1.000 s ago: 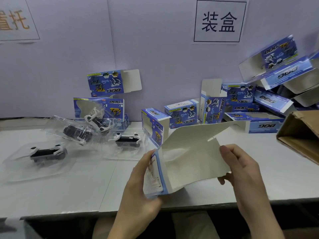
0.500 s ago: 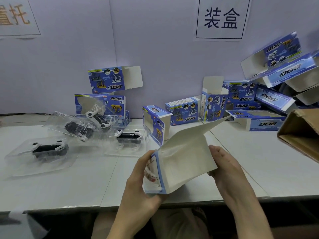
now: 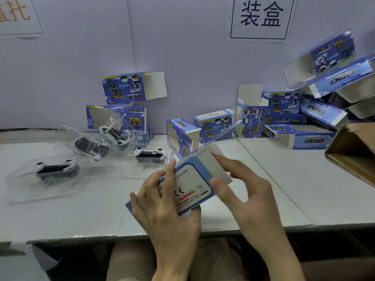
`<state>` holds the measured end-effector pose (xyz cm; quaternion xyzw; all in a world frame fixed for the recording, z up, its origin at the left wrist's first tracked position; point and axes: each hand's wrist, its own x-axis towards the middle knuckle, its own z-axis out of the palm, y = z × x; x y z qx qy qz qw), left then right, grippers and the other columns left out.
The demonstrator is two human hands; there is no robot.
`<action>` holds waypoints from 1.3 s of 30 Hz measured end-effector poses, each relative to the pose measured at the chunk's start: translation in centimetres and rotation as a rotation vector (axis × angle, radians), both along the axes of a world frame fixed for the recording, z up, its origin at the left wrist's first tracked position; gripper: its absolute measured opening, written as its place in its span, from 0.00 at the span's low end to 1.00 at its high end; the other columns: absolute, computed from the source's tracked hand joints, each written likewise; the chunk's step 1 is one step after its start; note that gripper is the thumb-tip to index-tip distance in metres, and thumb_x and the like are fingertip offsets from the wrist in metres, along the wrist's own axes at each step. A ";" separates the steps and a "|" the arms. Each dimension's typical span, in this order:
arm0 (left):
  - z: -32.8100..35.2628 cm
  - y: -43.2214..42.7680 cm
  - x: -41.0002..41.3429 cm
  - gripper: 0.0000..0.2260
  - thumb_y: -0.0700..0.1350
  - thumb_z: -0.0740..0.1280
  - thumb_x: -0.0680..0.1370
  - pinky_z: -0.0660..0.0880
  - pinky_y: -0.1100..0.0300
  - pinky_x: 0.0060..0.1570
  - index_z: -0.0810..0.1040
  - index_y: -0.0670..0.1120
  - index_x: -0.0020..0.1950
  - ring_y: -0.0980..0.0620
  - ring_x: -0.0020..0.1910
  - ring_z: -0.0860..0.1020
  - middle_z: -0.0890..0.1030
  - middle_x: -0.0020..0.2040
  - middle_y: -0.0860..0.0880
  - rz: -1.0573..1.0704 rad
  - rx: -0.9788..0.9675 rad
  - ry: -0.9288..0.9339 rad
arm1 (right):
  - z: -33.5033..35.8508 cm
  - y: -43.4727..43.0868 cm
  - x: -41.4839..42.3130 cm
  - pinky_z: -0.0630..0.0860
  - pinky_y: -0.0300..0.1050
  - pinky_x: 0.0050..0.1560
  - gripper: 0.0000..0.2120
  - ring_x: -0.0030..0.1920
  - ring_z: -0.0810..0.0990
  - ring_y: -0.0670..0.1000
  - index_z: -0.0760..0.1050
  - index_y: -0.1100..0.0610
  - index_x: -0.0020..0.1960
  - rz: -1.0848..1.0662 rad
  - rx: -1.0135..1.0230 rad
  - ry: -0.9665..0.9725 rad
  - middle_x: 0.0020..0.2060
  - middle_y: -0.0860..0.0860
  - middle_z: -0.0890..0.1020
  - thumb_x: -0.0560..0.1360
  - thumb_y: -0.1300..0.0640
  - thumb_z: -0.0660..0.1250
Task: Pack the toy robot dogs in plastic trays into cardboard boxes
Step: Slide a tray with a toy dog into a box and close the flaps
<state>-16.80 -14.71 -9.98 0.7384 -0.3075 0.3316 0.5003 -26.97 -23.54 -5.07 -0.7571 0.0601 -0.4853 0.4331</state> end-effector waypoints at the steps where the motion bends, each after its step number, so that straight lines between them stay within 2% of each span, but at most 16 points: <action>1: 0.1 -0.1 -0.2 0.42 0.46 0.73 0.60 0.60 0.30 0.66 0.67 0.54 0.75 0.45 0.63 0.70 0.72 0.62 0.49 0.005 -0.001 0.002 | -0.2 0.3 0.4 0.74 0.27 0.51 0.17 0.58 0.80 0.41 0.78 0.40 0.62 0.021 0.040 -0.014 0.56 0.38 0.83 0.74 0.49 0.71; 5: -0.1 -0.2 -0.3 0.44 0.42 0.77 0.60 0.58 0.31 0.67 0.67 0.54 0.74 0.43 0.65 0.71 0.72 0.64 0.49 0.003 0.026 0.014 | -1.3 0.8 1.9 0.79 0.30 0.46 0.19 0.57 0.81 0.41 0.77 0.38 0.65 -0.043 0.084 -0.125 0.57 0.37 0.83 0.76 0.54 0.68; 7: -0.1 -0.4 -0.3 0.43 0.43 0.76 0.60 0.58 0.32 0.68 0.66 0.56 0.74 0.43 0.65 0.72 0.72 0.63 0.50 -0.004 0.019 0.012 | -2.1 1.2 2.8 0.80 0.34 0.45 0.20 0.55 0.82 0.44 0.77 0.39 0.67 -0.187 0.016 -0.185 0.55 0.34 0.82 0.77 0.54 0.68; 10: 0.0 -0.9 -0.7 0.38 0.50 0.73 0.62 0.61 0.33 0.66 0.69 0.57 0.72 0.45 0.62 0.74 0.73 0.62 0.52 0.012 -0.012 -0.007 | -3.3 2.0 4.4 0.79 0.38 0.48 0.15 0.51 0.82 0.43 0.79 0.48 0.63 -0.441 -0.179 -0.326 0.56 0.33 0.81 0.79 0.59 0.65; 13: -0.2 -1.1 -0.5 0.31 0.57 0.67 0.67 0.67 0.36 0.62 0.74 0.55 0.70 0.47 0.59 0.74 0.77 0.61 0.51 0.046 -0.066 -0.025 | -4.2 2.0 5.2 0.75 0.46 0.59 0.17 0.64 0.79 0.45 0.80 0.54 0.62 -0.452 -0.313 -0.342 0.62 0.47 0.81 0.78 0.65 0.61; 17: -0.1 -1.1 0.0 0.30 0.59 0.66 0.69 0.65 0.48 0.59 0.75 0.53 0.70 0.49 0.58 0.72 0.78 0.61 0.51 0.094 -0.081 -0.004 | -4.0 1.7 5.1 0.66 0.52 0.68 0.22 0.73 0.69 0.50 0.75 0.51 0.69 -0.349 -0.394 -0.157 0.72 0.48 0.73 0.77 0.62 0.58; 20: 0.1 -1.1 0.2 0.29 0.57 0.65 0.70 0.65 0.48 0.60 0.74 0.53 0.71 0.48 0.59 0.73 0.77 0.62 0.52 0.099 -0.094 0.015 | -3.6 2.0 4.7 0.61 0.51 0.72 0.22 0.77 0.64 0.49 0.71 0.49 0.72 -0.247 -0.360 -0.117 0.75 0.45 0.69 0.78 0.57 0.60; 22: -0.1 -0.9 0.5 0.32 0.56 0.70 0.67 0.63 0.51 0.63 0.73 0.53 0.71 0.48 0.61 0.72 0.76 0.63 0.53 0.078 -0.112 0.022 | -3.5 2.1 4.4 0.62 0.51 0.72 0.22 0.77 0.63 0.50 0.70 0.49 0.74 -0.144 -0.279 -0.175 0.76 0.45 0.68 0.80 0.55 0.59; 24: -0.4 -0.3 1.1 0.38 0.53 0.75 0.64 0.63 0.52 0.64 0.70 0.53 0.73 0.47 0.62 0.72 0.75 0.63 0.53 0.064 -0.176 0.055 | -3.4 1.6 4.3 0.67 0.50 0.70 0.21 0.74 0.68 0.53 0.71 0.52 0.73 -0.128 -0.103 -0.317 0.73 0.48 0.71 0.80 0.56 0.59; 26: -0.7 0.4 2.0 0.39 0.49 0.79 0.65 0.68 0.44 0.66 0.68 0.53 0.73 0.46 0.63 0.71 0.74 0.65 0.53 0.064 -0.300 0.107 | -3.7 0.4 4.8 0.72 0.45 0.64 0.19 0.68 0.75 0.52 0.72 0.50 0.69 -0.215 0.085 -0.382 0.67 0.45 0.77 0.79 0.57 0.61; 28: -0.9 1.3 3.1 0.40 0.43 0.81 0.65 0.70 0.41 0.66 0.66 0.52 0.73 0.46 0.66 0.71 0.72 0.66 0.53 0.056 -0.441 0.148 | -3.9 -1.3 6.3 0.75 0.42 0.59 0.18 0.64 0.77 0.46 0.74 0.47 0.65 -0.258 0.193 -0.271 0.62 0.41 0.79 0.77 0.59 0.64; 29: -1.0 1.7 3.6 0.41 0.41 0.81 0.65 0.71 0.45 0.67 0.66 0.51 0.74 0.47 0.68 0.71 0.71 0.67 0.54 0.043 -0.507 0.172 | -4.2 -2.2 7.4 0.75 0.42 0.58 0.17 0.63 0.77 0.44 0.74 0.46 0.63 -0.249 0.221 -0.164 0.61 0.40 0.79 0.76 0.60 0.65; 31: -1.1 2.3 4.1 0.42 0.38 0.80 0.65 0.69 0.64 0.66 0.65 0.49 0.75 0.50 0.70 0.70 0.69 0.68 0.55 0.024 -0.606 0.225 | -5.1 -3.7 10.1 0.74 0.40 0.58 0.19 0.63 0.76 0.47 0.75 0.47 0.62 -0.210 0.202 0.090 0.60 0.44 0.77 0.76 0.64 0.68; 33: -1.3 2.6 4.3 0.42 0.35 0.79 0.65 0.67 0.73 0.63 0.64 0.46 0.76 0.52 0.71 0.68 0.68 0.69 0.52 0.011 -0.651 0.264 | -6.0 -4.6 13.3 0.70 0.41 0.64 0.22 0.67 0.73 0.51 0.74 0.52 0.68 -0.189 0.038 0.326 0.65 0.50 0.73 0.75 0.63 0.69; 36: -1.4 3.0 4.7 0.42 0.34 0.79 0.67 0.66 0.74 0.63 0.63 0.45 0.76 0.55 0.72 0.67 0.68 0.71 0.51 -0.004 -0.672 0.296 | -7.0 -4.5 18.0 0.66 0.50 0.71 0.31 0.76 0.62 0.55 0.63 0.49 0.77 -0.137 -0.188 0.608 0.77 0.54 0.60 0.77 0.56 0.67; 39: -1.4 3.6 5.3 0.42 0.34 0.79 0.66 0.69 0.66 0.67 0.63 0.46 0.76 0.57 0.72 0.68 0.69 0.72 0.51 -0.023 -0.699 0.298 | -7.2 -4.6 21.3 0.65 0.55 0.72 0.35 0.78 0.57 0.58 0.54 0.46 0.80 -0.138 -0.274 0.747 0.81 0.54 0.51 0.77 0.52 0.66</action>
